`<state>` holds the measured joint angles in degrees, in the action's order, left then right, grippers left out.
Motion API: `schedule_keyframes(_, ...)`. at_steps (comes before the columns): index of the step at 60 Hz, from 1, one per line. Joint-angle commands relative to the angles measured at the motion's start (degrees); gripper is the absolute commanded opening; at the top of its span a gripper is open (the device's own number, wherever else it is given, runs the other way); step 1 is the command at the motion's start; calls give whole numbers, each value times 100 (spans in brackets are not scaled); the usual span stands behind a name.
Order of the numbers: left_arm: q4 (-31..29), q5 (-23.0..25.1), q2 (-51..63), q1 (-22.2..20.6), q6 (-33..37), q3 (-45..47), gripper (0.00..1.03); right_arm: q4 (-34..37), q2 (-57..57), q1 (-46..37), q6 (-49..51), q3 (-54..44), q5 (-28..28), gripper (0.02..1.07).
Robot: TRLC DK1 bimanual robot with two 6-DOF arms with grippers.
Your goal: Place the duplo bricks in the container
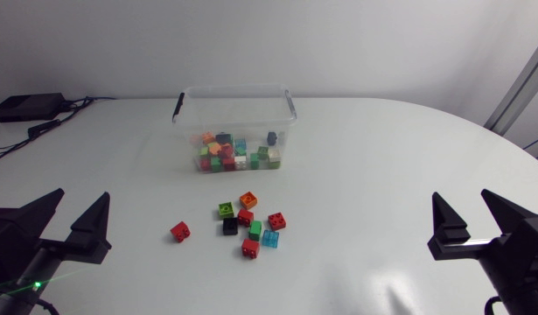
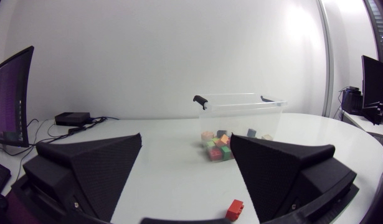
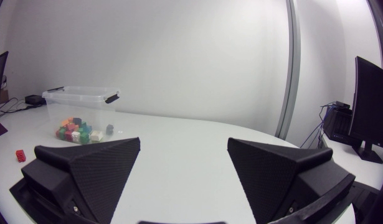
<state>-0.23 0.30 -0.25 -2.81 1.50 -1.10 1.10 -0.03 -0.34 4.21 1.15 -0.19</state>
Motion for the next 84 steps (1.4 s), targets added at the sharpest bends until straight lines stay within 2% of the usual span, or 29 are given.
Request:
schedule_keyframes(1, -30, -30, -54, -44, 8, 102, 99, -66, -23, 78, -157, -124, -17, 103)
schedule_keyframes(24, -12, -30, -63, -36, 8, 75, 99, -110, -41, 113, -131, -97, -17, 103)
schedule_keyframes(35, -302, -30, 60, -9, 0, -443, 99, -5, -23, 104, -122, 254, -17, 103)
schedule_keyframes(42, -320, -21, 561, -79, -35, -848, 99, -22, 276, 157, -122, 536, -52, 103)
schedule_keyframes(51, -293, -21, 1941, -326, -71, -1586, 99, -146, 1304, 236, -87, 1001, -96, 103)
schedule_keyframes(60, -548, -135, 3233, -607, -53, -2228, 97, -277, 2306, 280, -60, 1423, -104, 103)
schedule_keyframes(64, -874, -355, 3919, -835, 52, -2597, 97, -339, 2833, 315, -60, 1634, -104, 103)
schedule_keyframes(68, -1313, -566, 4701, -1029, 597, -3062, 97, -365, 3255, 350, -60, 1819, -113, 103)
schedule_keyframes(77, -1963, -574, 5905, -1037, 1028, -3704, 96, -277, 3844, 588, -78, 2065, -78, 103)
schedule_keyframes(84, -2491, -566, 6784, -1090, 1573, -4117, 96, 65, 4284, 719, -69, 2373, -52, 102)
